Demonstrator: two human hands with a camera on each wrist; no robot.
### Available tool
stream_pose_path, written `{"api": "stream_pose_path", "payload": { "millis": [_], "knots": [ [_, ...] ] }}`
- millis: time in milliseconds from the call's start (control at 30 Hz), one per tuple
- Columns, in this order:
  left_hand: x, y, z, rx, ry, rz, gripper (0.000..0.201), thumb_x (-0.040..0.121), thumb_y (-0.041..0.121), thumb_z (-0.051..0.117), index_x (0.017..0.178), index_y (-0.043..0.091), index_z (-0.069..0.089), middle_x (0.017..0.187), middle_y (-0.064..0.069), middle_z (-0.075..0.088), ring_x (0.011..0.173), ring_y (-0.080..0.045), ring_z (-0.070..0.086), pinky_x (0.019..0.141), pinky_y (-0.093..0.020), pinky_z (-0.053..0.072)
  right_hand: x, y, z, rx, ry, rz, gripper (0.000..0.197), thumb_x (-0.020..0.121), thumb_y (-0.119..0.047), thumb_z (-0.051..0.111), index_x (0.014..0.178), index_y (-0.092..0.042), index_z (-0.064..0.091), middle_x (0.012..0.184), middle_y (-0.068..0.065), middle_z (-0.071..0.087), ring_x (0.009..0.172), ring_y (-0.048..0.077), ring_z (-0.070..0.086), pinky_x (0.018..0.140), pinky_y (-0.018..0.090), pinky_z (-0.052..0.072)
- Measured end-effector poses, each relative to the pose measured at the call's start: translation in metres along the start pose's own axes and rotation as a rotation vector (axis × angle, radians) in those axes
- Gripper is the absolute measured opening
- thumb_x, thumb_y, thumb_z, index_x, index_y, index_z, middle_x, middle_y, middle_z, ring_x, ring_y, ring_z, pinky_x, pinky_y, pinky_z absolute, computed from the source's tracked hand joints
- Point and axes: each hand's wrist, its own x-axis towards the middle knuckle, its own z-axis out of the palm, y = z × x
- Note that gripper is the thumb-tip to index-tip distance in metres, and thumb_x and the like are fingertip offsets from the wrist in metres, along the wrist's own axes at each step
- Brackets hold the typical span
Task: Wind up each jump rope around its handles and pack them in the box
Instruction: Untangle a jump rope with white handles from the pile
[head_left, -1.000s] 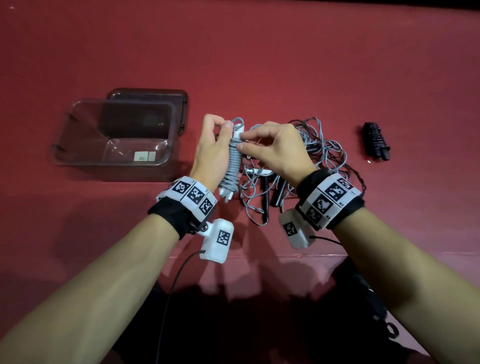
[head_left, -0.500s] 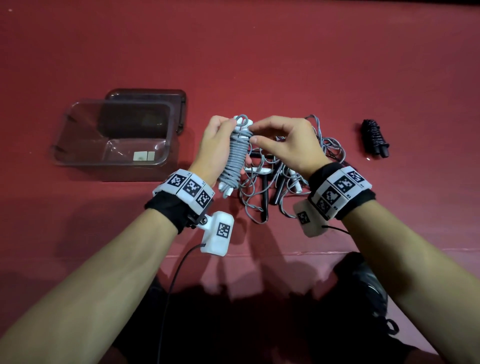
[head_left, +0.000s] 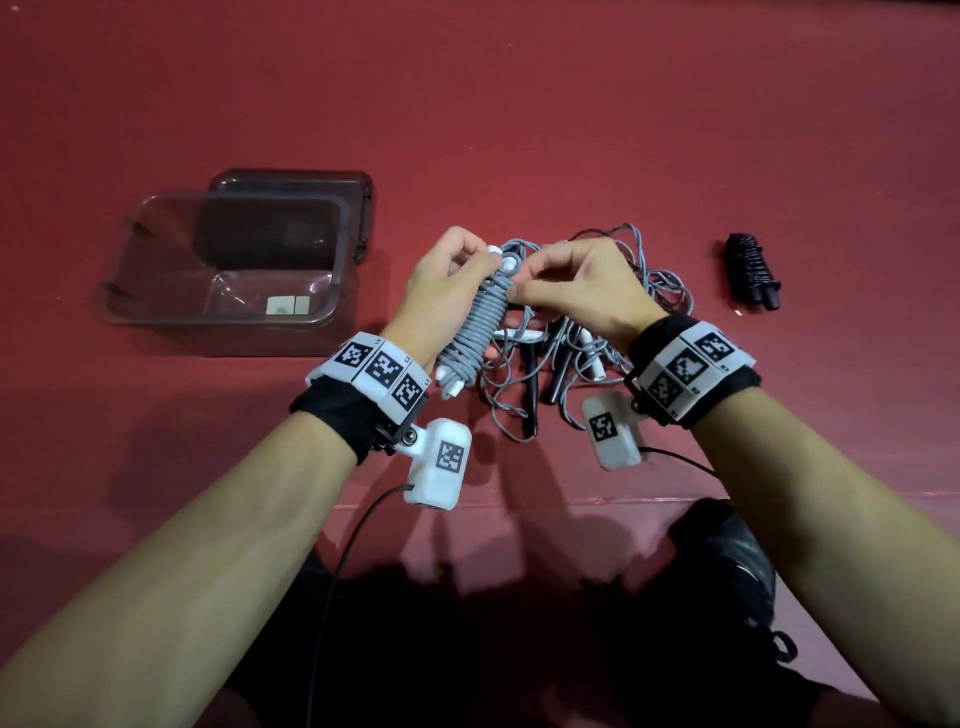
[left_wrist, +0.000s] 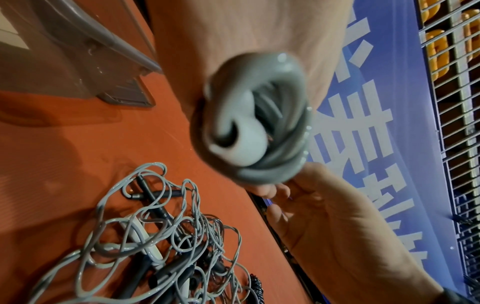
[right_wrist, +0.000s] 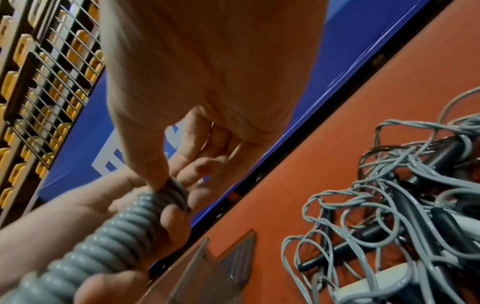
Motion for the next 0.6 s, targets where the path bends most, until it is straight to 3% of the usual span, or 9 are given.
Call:
{"api": "stream_pose_path", "payload": {
  "millis": [133, 200, 267, 333, 400, 500, 600],
  "knots": [
    [-0.001, 0.001, 0.007, 0.095, 0.038, -0.042, 0.013, 0.097, 0.024, 0.062, 0.097, 0.012, 0.059, 0.078, -0.008, 0.062, 0.055, -0.027, 0.067, 0.048, -0.047, 0.059, 0.0, 0.005, 0.008, -0.149, 0.058, 0.023, 0.02, 0.085, -0.001, 0.07, 0.069, -0.01, 0.064, 0.061, 0.003, 0.061, 0.049, 0.004, 0.051, 0.052, 0.018, 0.043],
    [0.002, -0.004, 0.009, 0.193, 0.094, -0.009, 0.013, 0.097, 0.024, 0.061, 0.095, 0.011, 0.06, 0.076, -0.001, 0.062, 0.057, -0.012, 0.063, 0.05, -0.031, 0.056, 0.002, 0.008, 0.011, -0.228, 0.092, 0.023, 0.02, 0.086, -0.011, 0.068, 0.068, -0.014, 0.06, 0.06, -0.002, 0.054, 0.051, 0.006, 0.043, 0.053, 0.021, 0.038],
    [0.006, -0.009, 0.01, 0.28, 0.143, 0.025, 0.014, 0.096, 0.025, 0.059, 0.094, 0.011, 0.061, 0.074, 0.007, 0.058, 0.058, -0.003, 0.053, 0.055, -0.024, 0.043, 0.003, 0.012, 0.017, -0.308, 0.111, 0.006, 0.016, 0.083, -0.025, 0.065, 0.071, -0.016, 0.058, 0.058, -0.011, 0.05, 0.052, 0.006, 0.042, 0.056, 0.025, 0.039],
    [0.009, -0.011, 0.01, 0.281, 0.168, 0.018, 0.014, 0.095, 0.026, 0.057, 0.094, 0.013, 0.06, 0.075, 0.009, 0.056, 0.064, -0.008, 0.051, 0.059, -0.028, 0.039, 0.004, 0.014, 0.023, -0.404, 0.138, -0.045, 0.013, 0.081, -0.03, 0.062, 0.076, -0.018, 0.06, 0.054, -0.017, 0.049, 0.051, 0.004, 0.043, 0.058, 0.025, 0.041],
    [0.011, -0.011, 0.007, 0.246, 0.213, 0.009, 0.011, 0.094, 0.027, 0.058, 0.091, 0.016, 0.058, 0.077, 0.008, 0.058, 0.066, -0.01, 0.053, 0.059, -0.027, 0.042, 0.005, 0.013, 0.026, -0.416, 0.169, -0.115, 0.006, 0.084, -0.024, 0.068, 0.082, -0.018, 0.065, 0.064, -0.018, 0.054, 0.055, 0.005, 0.048, 0.061, 0.022, 0.043],
    [0.015, -0.012, -0.002, 0.227, 0.288, 0.013, 0.011, 0.094, 0.027, 0.061, 0.088, 0.019, 0.056, 0.076, 0.006, 0.058, 0.065, -0.009, 0.054, 0.056, -0.02, 0.042, 0.01, 0.011, 0.023, -0.373, 0.157, -0.189, 0.008, 0.085, -0.024, 0.078, 0.091, -0.02, 0.076, 0.088, -0.007, 0.068, 0.065, 0.011, 0.058, 0.07, 0.02, 0.049],
    [0.014, -0.01, -0.007, 0.205, 0.274, 0.046, 0.012, 0.094, 0.025, 0.06, 0.084, 0.021, 0.054, 0.074, 0.004, 0.057, 0.064, -0.012, 0.053, 0.059, -0.029, 0.044, 0.013, 0.01, 0.023, -0.354, 0.158, -0.233, 0.014, 0.082, -0.025, 0.083, 0.093, -0.018, 0.08, 0.085, -0.006, 0.068, 0.066, 0.0, 0.057, 0.071, 0.019, 0.047]
  ]
}}
